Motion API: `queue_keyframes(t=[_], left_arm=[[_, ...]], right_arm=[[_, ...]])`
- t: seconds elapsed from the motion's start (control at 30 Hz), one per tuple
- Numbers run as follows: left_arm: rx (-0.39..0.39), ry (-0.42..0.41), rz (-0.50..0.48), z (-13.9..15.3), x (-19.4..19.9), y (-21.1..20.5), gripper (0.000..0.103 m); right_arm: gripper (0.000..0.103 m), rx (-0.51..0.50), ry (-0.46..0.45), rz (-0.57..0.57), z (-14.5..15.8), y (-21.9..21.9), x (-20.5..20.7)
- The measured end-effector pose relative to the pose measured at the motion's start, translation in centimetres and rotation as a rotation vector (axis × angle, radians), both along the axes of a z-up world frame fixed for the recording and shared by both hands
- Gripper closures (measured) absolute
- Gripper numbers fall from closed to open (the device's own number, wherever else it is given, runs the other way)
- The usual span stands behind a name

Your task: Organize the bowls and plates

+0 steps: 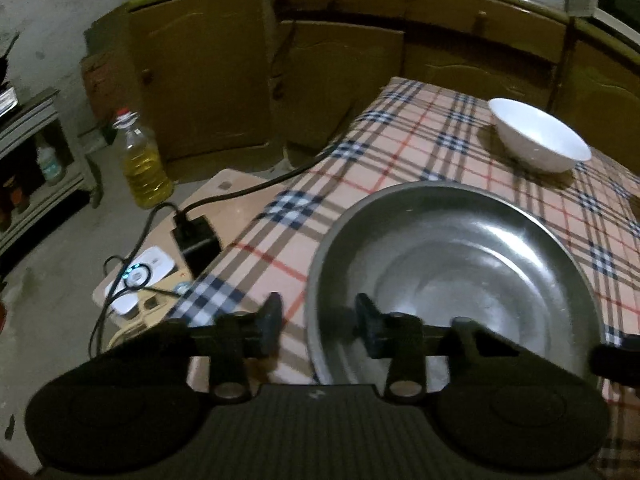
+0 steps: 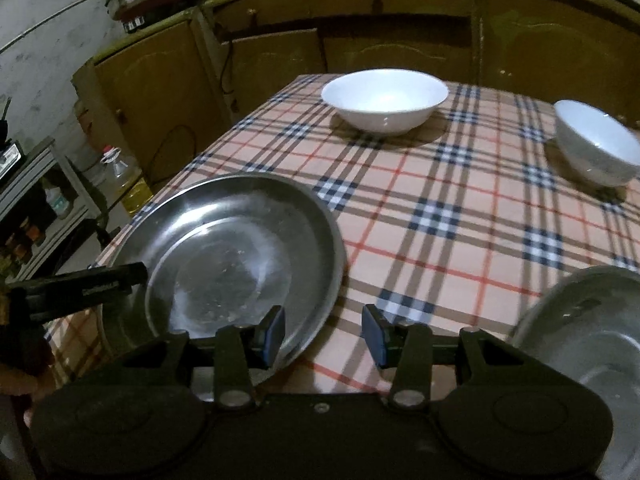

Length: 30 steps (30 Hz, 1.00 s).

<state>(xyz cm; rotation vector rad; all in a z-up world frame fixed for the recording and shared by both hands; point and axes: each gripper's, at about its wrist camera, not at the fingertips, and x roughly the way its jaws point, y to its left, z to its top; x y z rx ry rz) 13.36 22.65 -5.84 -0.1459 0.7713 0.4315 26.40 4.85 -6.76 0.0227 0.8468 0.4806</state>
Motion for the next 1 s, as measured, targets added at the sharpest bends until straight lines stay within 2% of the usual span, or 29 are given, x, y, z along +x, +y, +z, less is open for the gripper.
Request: queue_keyframes(t=[0.03, 0.1, 0.13, 0.17, 0.3, 0.43, 0.83, 1.0], left_arm=[[0.002, -0.003, -0.009, -0.1, 0.0, -0.1, 0.076], [0.008, -0.005, -0.023, -0.2, -0.1, -0.4, 0.078], [0.012, -0.005, -0.024, -0.2, -0.1, -0.4, 0.079], [0.010, -0.008, -0.022, -0.2, -0.3, -0.5, 0.080], [-0.011, -0.034, -0.031, 0.4, -0.5, -0.9, 0.084], [0.007, -0.050, -0.060, 1.0, -0.9, -2.4, 0.085], [-0.005, -0.119, -0.137, 4.6, -2.1, -7.7, 0.085], [-0.017, -0.134, -0.185, 5.4, -2.3, -10.0, 0.085]], right_arm=[[0.051, 0.013, 0.010, 0.004, -0.2, 0.1, 0.2], [0.067, 0.035, 0.025, 0.008, -0.5, 0.4, 0.5], [0.071, 0.019, 0.015, -0.005, -0.6, 0.4, 0.5], [0.081, 0.004, 0.005, -0.014, -0.6, 0.4, 0.5], [0.082, 0.020, 0.007, -0.033, -0.3, -0.7, 0.3], [0.082, 0.000, -0.038, -0.046, 0.6, -1.9, -0.5], [0.082, -0.026, -0.168, -0.107, 5.1, -7.6, -3.8], [0.082, -0.002, -0.181, -0.156, 6.5, -10.7, -5.3]])
